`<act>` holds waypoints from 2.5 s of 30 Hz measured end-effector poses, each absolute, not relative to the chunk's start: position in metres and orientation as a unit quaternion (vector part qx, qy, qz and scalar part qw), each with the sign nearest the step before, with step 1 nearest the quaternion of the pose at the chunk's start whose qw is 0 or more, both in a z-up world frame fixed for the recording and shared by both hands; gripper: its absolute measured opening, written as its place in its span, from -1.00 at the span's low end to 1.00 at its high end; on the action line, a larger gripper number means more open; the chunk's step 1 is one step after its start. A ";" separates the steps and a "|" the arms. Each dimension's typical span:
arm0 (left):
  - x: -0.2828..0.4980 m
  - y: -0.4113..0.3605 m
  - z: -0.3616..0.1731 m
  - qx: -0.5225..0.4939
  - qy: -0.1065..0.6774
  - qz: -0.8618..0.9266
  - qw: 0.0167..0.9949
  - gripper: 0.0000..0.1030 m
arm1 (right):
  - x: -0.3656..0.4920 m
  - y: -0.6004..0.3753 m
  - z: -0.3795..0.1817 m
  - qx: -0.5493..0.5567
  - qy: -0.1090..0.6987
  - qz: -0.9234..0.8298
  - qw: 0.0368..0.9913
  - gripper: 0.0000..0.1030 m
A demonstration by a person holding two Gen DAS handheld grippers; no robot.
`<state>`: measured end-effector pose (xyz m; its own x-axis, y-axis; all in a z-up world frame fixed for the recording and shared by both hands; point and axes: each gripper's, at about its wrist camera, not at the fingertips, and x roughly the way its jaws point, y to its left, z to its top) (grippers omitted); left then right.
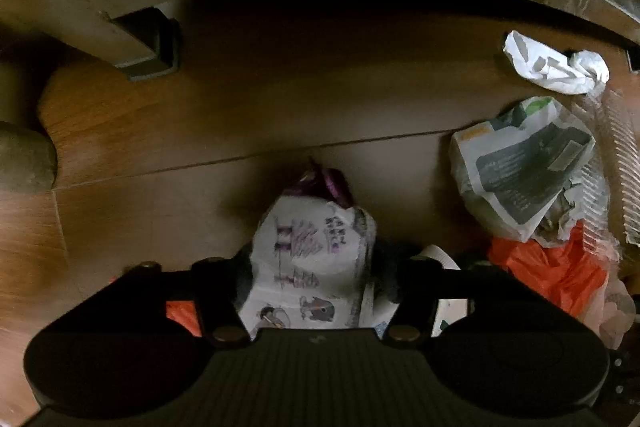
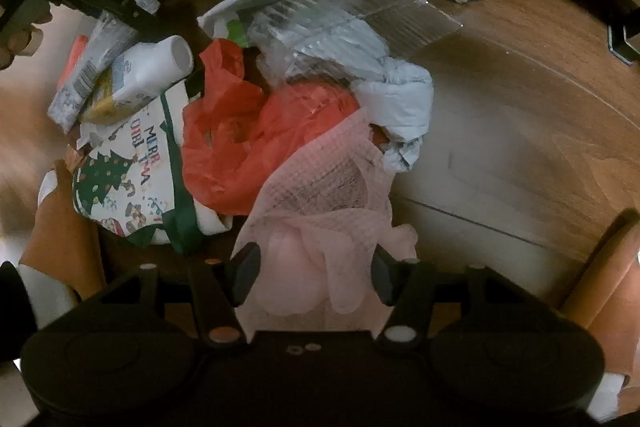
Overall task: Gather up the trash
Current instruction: 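Lower the right tool to grasp the pink mesh bag while the left tool grasps the printed snack wrapper, then lift the pink mesh bag and snack wrapper with both tools over the teal wastebasket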
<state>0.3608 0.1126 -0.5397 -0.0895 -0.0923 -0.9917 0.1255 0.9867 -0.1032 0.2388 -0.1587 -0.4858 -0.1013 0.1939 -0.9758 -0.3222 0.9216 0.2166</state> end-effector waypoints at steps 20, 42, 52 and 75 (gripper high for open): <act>0.315 0.131 -0.425 -0.016 0.716 -0.076 0.694 -0.22 | 0.227 -0.151 -0.394 -0.079 0.690 0.176 0.698 -0.90; 0.235 0.098 -0.102 -0.026 0.533 -0.087 0.842 -0.22 | 0.168 -0.168 -0.108 -0.114 0.460 0.198 0.858 -0.94; 0.217 0.085 0.013 -0.045 0.443 -0.071 0.893 -0.22 | 0.169 -0.162 0.027 -0.129 0.315 0.217 0.915 -0.94; 0.352 0.062 0.210 -0.069 0.260 -0.041 0.962 -0.21 | 0.327 -0.123 0.167 -0.098 0.174 0.173 0.964 -0.94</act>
<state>0.3524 0.0619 0.2096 0.8618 -0.1155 -0.4939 0.0442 0.9871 -0.1536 0.3265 -0.1229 0.1671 0.8795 0.2997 -0.3696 -0.3679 0.9209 -0.1289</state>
